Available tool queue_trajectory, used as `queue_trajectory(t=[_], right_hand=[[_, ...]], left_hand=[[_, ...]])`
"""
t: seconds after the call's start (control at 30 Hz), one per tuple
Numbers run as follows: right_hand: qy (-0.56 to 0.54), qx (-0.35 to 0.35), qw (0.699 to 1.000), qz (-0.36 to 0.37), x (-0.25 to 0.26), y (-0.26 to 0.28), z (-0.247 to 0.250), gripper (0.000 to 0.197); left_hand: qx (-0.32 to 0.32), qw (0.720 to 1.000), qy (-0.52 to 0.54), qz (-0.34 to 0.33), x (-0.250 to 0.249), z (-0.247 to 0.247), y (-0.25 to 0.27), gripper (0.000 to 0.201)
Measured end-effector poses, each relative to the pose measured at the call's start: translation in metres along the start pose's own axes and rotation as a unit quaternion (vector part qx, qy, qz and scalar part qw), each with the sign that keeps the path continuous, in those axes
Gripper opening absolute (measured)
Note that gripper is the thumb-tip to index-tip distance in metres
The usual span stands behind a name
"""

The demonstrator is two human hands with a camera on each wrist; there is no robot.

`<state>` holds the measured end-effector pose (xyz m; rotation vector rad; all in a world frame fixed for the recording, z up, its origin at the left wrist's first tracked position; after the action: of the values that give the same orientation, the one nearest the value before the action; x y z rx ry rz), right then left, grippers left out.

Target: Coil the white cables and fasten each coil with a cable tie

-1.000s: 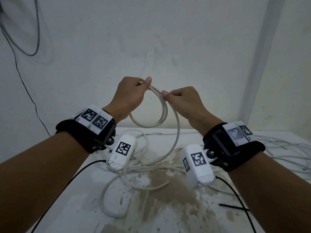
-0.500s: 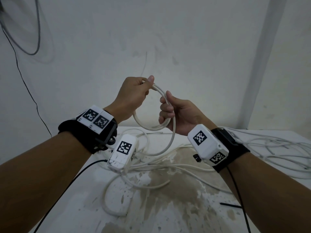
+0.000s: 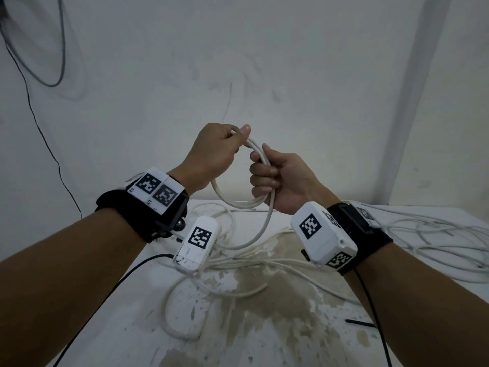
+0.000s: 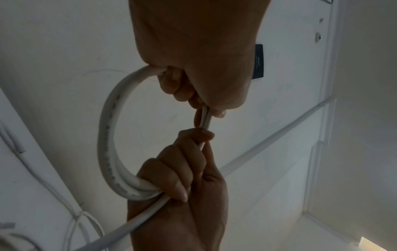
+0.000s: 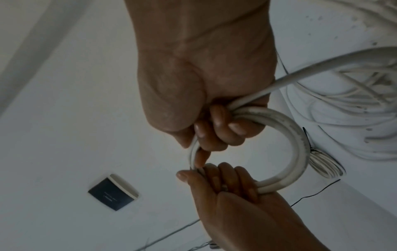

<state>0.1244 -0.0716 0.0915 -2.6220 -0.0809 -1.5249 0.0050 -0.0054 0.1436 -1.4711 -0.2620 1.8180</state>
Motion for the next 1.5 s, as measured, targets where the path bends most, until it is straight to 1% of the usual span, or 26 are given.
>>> queue_trajectory(t=[0.07, 0.13, 0.17, 0.2, 0.23, 0.27, 0.3, 0.33, 0.37, 0.43, 0.47, 0.5, 0.53, 0.6, 0.63, 0.7, 0.77, 0.83, 0.9, 1.0, 1.07, 1.17, 1.37, 1.43, 1.5], right_hand=[[0.023, -0.048, 0.999, 0.011, 0.001, -0.001, 0.001, 0.043], [0.038, -0.113, 0.992, 0.039, 0.000, -0.003, 0.004, 0.048], [0.028, -0.142, 0.988, 0.059, 0.000, -0.003, 0.006, 0.048], [0.010, -0.167, 0.983, 0.081, 0.000, -0.004, 0.009, 0.049], [-0.013, -0.189, 0.976, 0.104, 0.000, -0.004, 0.012, 0.049], [-0.037, -0.209, 0.969, 0.126, 0.001, -0.004, 0.015, 0.049], [-0.061, -0.225, 0.961, 0.147, 0.003, -0.003, 0.019, 0.049], [-0.084, -0.236, 0.954, 0.166, 0.006, -0.002, 0.021, 0.050], [-0.106, -0.243, 0.946, 0.184, 0.009, 0.000, 0.024, 0.050], [-0.142, -0.245, 0.935, 0.213, 0.015, 0.001, 0.026, 0.051], [-0.156, -0.243, 0.931, 0.223, 0.018, 0.001, 0.026, 0.051], [-0.169, -0.238, 0.928, 0.230, 0.019, 0.001, 0.025, 0.051], [-0.180, -0.234, 0.926, 0.235, 0.019, 0.001, 0.024, 0.051], [-0.194, -0.230, 0.923, 0.240, 0.017, 0.001, 0.021, 0.052], [-0.196, -0.230, 0.922, 0.241, 0.015, 0.001, 0.020, 0.052], [-0.194, -0.232, 0.923, 0.237, 0.010, 0.000, 0.018, 0.051], [-0.188, -0.238, 0.925, 0.229, 0.005, 0.000, 0.017, 0.051], [-0.186, -0.246, 0.925, 0.223, 0.002, 0.001, 0.018, 0.051], [-0.175, -0.248, 0.927, 0.219, 0.000, 0.001, 0.019, 0.050], [-0.133, -0.241, 0.940, 0.201, -0.005, 0.002, 0.019, 0.050], [-0.104, -0.232, 0.948, 0.191, -0.011, 0.003, 0.018, 0.050], [-0.089, -0.225, 0.953, 0.184, -0.017, 0.003, 0.017, 0.050], [-0.126, -0.206, 0.955, 0.174, -0.016, 0.001, 0.022, 0.050], [-0.160, -0.202, 0.950, 0.174, -0.014, -0.001, 0.024, 0.050], [-0.194, -0.202, 0.943, 0.183, -0.011, -0.002, 0.027, 0.050]], left_hand=[[0.004, 0.999, -0.044, 0.001, -0.003, -0.002, 0.001, 0.039], [0.029, 0.992, -0.126, 0.007, -0.002, -0.006, 0.002, 0.036], [0.037, 0.984, -0.173, 0.009, -0.001, -0.009, 0.002, 0.035], [0.035, 0.976, -0.214, 0.005, -0.003, -0.010, 0.004, 0.039], [0.024, 0.972, -0.235, -0.012, -0.006, -0.012, 0.007, 0.041], [0.007, 0.970, -0.239, -0.036, -0.014, -0.013, 0.013, 0.035], [0.006, 0.970, -0.238, -0.053, -0.019, -0.015, 0.018, 0.028], [0.035, 0.969, -0.241, -0.045, -0.021, -0.019, 0.023, 0.032], [0.090, 0.966, -0.244, -0.006, -0.018, -0.026, 0.029, 0.040], [0.221, 0.944, -0.199, 0.141, -0.005, -0.041, 0.047, 0.049], [0.251, 0.932, -0.147, 0.215, 0.002, -0.046, 0.055, 0.052], [0.244, 0.928, -0.082, 0.270, 0.008, -0.050, 0.060, 0.053], [0.207, 0.930, -0.013, 0.304, 0.012, -0.051, 0.062, 0.054], [0.093, 0.931, 0.124, 0.332, 0.016, -0.049, 0.058, 0.046], [0.040, 0.924, 0.183, 0.333, 0.017, -0.048, 0.055, 0.039], [-0.045, 0.909, 0.270, 0.313, 0.017, -0.044, 0.049, 0.026], [-0.110, 0.910, 0.288, 0.277, 0.017, -0.038, 0.043, 0.022], [-0.136, 0.920, 0.272, 0.247, 0.017, -0.035, 0.040, 0.025], [-0.150, 0.927, 0.254, 0.232, 0.019, -0.034, 0.040, 0.028], [-0.186, 0.945, 0.192, 0.190, 0.023, -0.029, 0.038, 0.028], [-0.194, 0.955, 0.160, 0.155, 0.023, -0.026, 0.036, 0.028], [-0.180, 0.968, 0.119, 0.126, 0.021, -0.025, 0.037, 0.028], [-0.125, 0.990, 0.006, 0.065, 0.018, -0.020, 0.037, 0.023], [-0.122, 0.990, -0.019, 0.063, 0.019, -0.019, 0.037, 0.021], [-0.128, 0.988, -0.025, 0.081, 0.023, -0.018, 0.037, 0.020]])
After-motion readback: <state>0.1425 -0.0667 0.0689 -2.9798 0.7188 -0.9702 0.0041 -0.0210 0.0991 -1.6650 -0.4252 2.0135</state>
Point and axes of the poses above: each hand's wrist, its own y-axis away from the middle knuckle, its own z-axis out of the back of the hand, x = y × z, the point moved 4 cm from there along -y, towards the middle knuckle, and after that the axes turned 4 degrees about y, right-handed, at the moved point
